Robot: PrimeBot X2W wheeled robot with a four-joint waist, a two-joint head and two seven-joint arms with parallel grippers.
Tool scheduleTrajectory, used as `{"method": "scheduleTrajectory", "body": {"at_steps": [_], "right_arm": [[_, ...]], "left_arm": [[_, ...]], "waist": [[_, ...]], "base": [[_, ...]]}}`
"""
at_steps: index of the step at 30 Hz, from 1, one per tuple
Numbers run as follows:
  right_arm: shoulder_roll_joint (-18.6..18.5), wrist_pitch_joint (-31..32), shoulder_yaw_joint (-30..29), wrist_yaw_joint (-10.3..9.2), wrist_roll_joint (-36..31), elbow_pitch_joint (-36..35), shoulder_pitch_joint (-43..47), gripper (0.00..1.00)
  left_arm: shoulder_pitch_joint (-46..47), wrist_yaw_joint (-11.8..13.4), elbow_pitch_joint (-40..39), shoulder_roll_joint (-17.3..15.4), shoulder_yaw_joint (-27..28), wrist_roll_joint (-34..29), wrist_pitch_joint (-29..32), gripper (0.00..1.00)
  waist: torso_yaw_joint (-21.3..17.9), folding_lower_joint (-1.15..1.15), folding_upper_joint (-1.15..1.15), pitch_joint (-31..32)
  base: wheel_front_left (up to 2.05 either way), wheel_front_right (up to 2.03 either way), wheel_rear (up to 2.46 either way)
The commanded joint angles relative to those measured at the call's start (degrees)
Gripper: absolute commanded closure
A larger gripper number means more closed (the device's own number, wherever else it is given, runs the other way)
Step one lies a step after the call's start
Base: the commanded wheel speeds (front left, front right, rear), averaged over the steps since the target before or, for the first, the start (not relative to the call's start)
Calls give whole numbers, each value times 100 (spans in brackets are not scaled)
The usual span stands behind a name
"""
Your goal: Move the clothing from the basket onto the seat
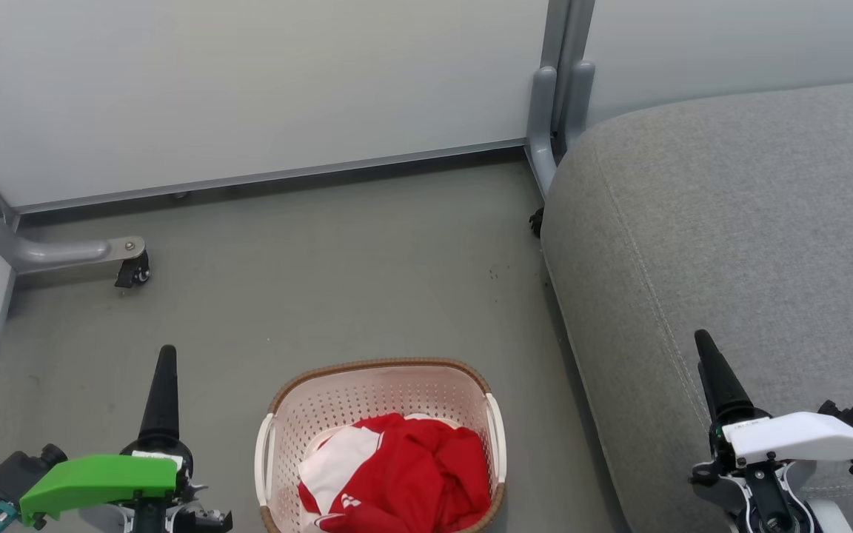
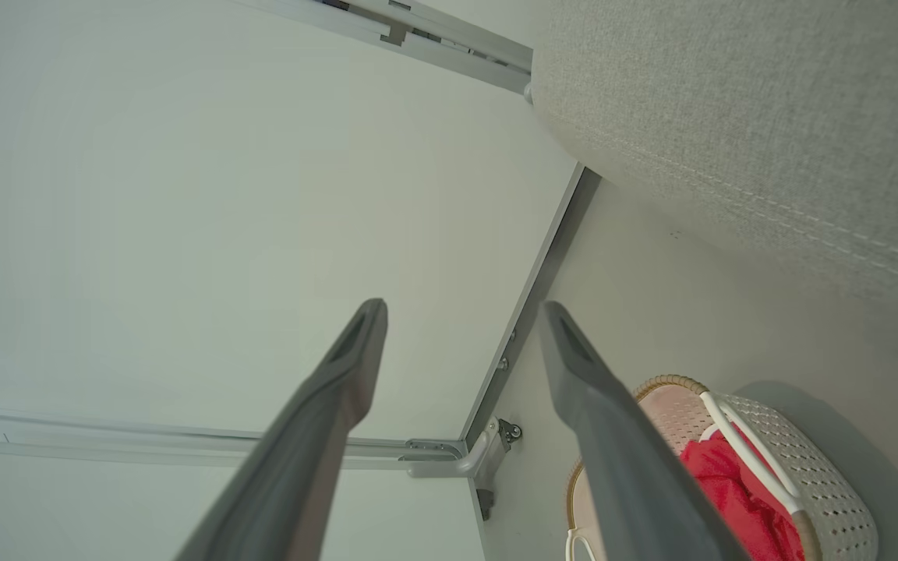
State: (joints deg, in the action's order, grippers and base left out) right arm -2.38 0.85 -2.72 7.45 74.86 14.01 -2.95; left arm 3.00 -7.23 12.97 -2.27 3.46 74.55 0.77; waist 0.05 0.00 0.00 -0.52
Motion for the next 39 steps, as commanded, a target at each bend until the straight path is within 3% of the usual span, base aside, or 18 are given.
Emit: {"method": "scheduleTrajectory", "body": {"at_steps": [1,15,28,39], "right_arm": [[-28,-72,63,1,-273,-149,-57,0],[-159,-375,363,2,-1385,-254,-44,0],[-423,-629,567,2,-2520,-270,-229,0],[-453,-812,645,3,-3506,-575,-264,0]], "left_arm": [[39,-12,-159,-25,-5,-239,-66,0],[16,-17,-388,-36,-212,-1453,-369,0],[64,-21,-373,-186,-614,-2953,-619,0],[94,154,-650,-61,-423,-3740,-805,0]], "waist": [[1,0,0,-2],[4,0,0,-40],[15,0,0,-163],[25,0,0,-239]], "base": [[0,0,0],[0,0,0],[0,0,0],[0,0,0]]}}
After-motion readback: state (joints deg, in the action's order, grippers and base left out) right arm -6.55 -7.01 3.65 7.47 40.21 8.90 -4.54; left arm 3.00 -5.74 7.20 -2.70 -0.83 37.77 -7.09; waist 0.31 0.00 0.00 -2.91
